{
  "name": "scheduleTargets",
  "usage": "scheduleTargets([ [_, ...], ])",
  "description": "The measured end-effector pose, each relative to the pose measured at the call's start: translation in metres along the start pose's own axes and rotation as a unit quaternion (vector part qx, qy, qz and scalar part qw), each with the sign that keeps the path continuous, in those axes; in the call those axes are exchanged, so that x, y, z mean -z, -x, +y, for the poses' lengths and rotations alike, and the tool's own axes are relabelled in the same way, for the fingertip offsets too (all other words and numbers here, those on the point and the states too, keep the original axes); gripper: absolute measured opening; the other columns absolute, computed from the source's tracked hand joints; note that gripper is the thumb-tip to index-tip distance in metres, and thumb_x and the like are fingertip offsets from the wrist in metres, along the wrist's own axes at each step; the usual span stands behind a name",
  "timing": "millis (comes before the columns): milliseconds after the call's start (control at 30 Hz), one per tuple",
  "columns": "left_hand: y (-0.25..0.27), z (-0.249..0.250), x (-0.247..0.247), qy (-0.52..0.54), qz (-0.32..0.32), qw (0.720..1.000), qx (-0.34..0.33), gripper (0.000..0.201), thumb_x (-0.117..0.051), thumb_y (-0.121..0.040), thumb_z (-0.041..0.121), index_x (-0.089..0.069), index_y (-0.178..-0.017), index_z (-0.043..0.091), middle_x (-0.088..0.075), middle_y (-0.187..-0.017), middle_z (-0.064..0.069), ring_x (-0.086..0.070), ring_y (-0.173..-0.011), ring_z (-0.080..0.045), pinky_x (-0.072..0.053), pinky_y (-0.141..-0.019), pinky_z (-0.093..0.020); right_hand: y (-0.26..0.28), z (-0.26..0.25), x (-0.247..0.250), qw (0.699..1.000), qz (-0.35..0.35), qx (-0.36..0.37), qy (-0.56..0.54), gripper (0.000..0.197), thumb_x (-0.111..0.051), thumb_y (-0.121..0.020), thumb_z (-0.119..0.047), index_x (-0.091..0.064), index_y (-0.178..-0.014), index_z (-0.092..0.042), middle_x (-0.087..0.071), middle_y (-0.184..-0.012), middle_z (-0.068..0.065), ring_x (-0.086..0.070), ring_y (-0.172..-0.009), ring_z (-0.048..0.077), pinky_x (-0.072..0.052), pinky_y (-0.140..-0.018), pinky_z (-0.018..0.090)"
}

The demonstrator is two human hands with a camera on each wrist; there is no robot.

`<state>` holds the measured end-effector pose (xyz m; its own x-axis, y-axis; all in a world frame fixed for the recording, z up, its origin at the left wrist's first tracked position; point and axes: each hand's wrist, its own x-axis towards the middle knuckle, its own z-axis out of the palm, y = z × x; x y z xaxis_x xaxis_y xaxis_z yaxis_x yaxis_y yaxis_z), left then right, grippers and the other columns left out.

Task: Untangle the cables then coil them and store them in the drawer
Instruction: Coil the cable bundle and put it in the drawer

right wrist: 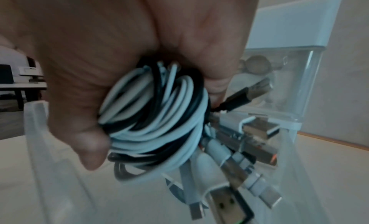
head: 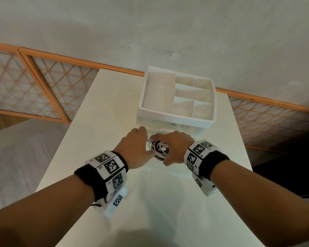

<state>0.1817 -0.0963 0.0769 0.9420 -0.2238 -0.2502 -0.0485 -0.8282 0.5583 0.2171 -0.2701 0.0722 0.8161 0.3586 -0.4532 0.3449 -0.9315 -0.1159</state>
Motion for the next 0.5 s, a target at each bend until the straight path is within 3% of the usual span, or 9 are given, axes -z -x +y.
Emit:
scheduleTargets([
  [67, -0.006, 0.004, -0.011, 0.042, -0.034, 0.997, -0.053, 0.065, -0.063, -0.091, 0.033, -0.034, -0.144, 0.01, -0.043, -0.142, -0.008, -0.046, -0.129, -0.026, -0.042, -0.106, -0.036, -0.006, -0.005, -0.002, 1.0, -0.027, 0.004, 0.003, 0.082, -0.08, -0.064, -0.035, -0.042, -0.137, -0.043, -0.063, -0.102, -0.008, -0.063, -0.092, 0.024, -0.058, -0.078, 0.037],
  [133, -0.014, 0.003, -0.027, 0.046, -0.08, 0.994, -0.06, 0.078, -0.057, -0.095, 0.031, -0.013, -0.156, 0.009, -0.031, -0.156, -0.008, -0.035, -0.141, -0.028, -0.033, -0.115, -0.037, -0.011, -0.009, -0.004, 0.999, -0.043, 0.001, -0.009, 0.068, -0.082, -0.065, -0.034, -0.051, -0.126, -0.027, -0.063, -0.094, -0.005, -0.063, -0.086, 0.023, -0.058, -0.078, 0.036],
  [200, -0.02, -0.002, -0.041, 0.028, -0.09, 0.994, -0.06, 0.079, -0.051, -0.098, 0.033, -0.004, -0.157, 0.011, -0.034, -0.155, -0.007, -0.035, -0.139, -0.028, -0.033, -0.114, -0.039, -0.013, -0.008, -0.008, 0.998, -0.048, -0.008, -0.039, 0.068, -0.083, -0.066, -0.036, -0.05, -0.122, -0.018, -0.062, -0.1, -0.004, -0.061, -0.091, 0.021, -0.055, -0.082, 0.035],
  [333, -0.024, 0.002, -0.046, -0.061, -0.095, 0.992, -0.05, 0.067, -0.04, -0.103, 0.038, -0.011, -0.157, 0.012, -0.044, -0.145, -0.007, -0.039, -0.128, -0.03, -0.038, -0.106, -0.039, -0.008, 0.002, -0.01, 0.993, -0.032, -0.024, -0.107, 0.073, -0.086, -0.062, -0.044, -0.049, -0.118, -0.015, -0.059, -0.111, -0.002, -0.058, -0.1, 0.021, -0.053, -0.089, 0.039],
  [500, -0.03, 0.01, -0.046, -0.117, -0.111, 0.987, -0.019, 0.067, -0.034, -0.104, 0.044, -0.008, -0.157, 0.012, -0.04, -0.149, -0.008, -0.036, -0.131, -0.033, -0.041, -0.104, -0.047, 0.015, 0.008, 0.002, 0.992, 0.005, -0.016, -0.122, 0.069, -0.078, -0.074, -0.047, -0.05, -0.131, -0.017, -0.063, -0.116, -0.002, -0.062, -0.104, 0.02, -0.053, -0.09, 0.036],
])
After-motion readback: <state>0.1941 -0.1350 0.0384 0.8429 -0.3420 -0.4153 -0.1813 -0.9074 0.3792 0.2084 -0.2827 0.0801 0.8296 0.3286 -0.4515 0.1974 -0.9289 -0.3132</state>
